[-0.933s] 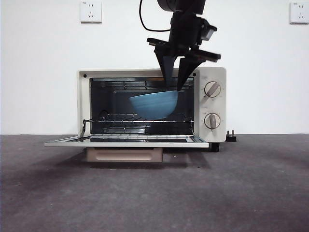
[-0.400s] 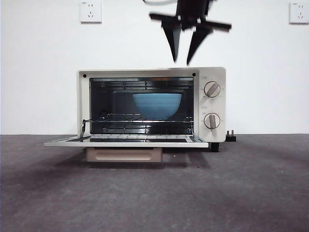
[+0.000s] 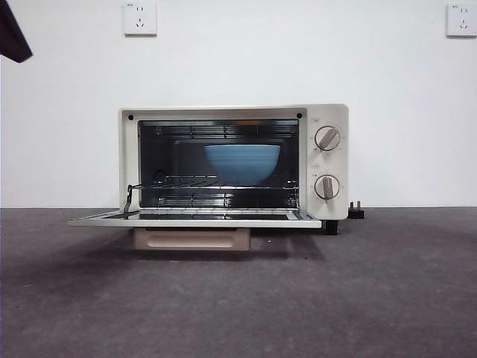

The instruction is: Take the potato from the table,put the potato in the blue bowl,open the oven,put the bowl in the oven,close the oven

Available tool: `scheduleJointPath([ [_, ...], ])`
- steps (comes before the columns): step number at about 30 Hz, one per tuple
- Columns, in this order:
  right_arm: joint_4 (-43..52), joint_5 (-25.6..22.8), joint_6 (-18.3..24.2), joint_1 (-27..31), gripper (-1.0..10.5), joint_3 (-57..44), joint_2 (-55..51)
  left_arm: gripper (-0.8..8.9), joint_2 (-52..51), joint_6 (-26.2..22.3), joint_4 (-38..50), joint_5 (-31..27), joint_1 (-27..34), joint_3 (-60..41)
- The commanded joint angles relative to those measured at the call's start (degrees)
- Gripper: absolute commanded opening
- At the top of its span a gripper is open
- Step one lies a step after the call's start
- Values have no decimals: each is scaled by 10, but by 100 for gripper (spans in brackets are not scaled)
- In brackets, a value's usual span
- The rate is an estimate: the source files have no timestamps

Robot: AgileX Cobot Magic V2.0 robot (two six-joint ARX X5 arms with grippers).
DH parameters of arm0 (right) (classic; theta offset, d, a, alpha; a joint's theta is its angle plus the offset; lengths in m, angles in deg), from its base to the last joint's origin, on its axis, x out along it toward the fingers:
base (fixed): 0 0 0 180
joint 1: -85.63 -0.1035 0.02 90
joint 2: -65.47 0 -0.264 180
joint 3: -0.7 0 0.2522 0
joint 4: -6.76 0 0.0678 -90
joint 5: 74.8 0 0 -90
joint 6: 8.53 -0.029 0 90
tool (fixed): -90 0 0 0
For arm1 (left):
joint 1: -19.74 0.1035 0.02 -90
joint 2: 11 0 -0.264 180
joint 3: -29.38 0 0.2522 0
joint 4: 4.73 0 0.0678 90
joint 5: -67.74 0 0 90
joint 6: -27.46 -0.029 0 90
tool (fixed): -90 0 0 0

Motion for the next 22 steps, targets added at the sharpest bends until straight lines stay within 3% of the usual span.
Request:
scheduleJointPath([
  [1, -13, -3, 93, 0, 83, 0, -27, -7, 16, 4, 13, 3, 14, -2],
  [6, -14, -4, 132, 2, 82, -19, -89, -8, 53, 3, 30, 12, 56, -2],
  [8, -14, -19, 149, 4, 82, -47, -120, -8, 71, 1, 40, 49, 82, -2],
  [12, -14, -51, 173, 35, 51, -147, -192, -8, 122, 2, 68, 180, 146, -2],
  [15, -14, -35, 187, 73, 51, -230, -239, -8, 165, 1, 84, 235, 186, -2],
  [22, 30, 57, 206, 182, 20, -400, -332, -8, 294, -3, 106, 243, 258, -2],
])
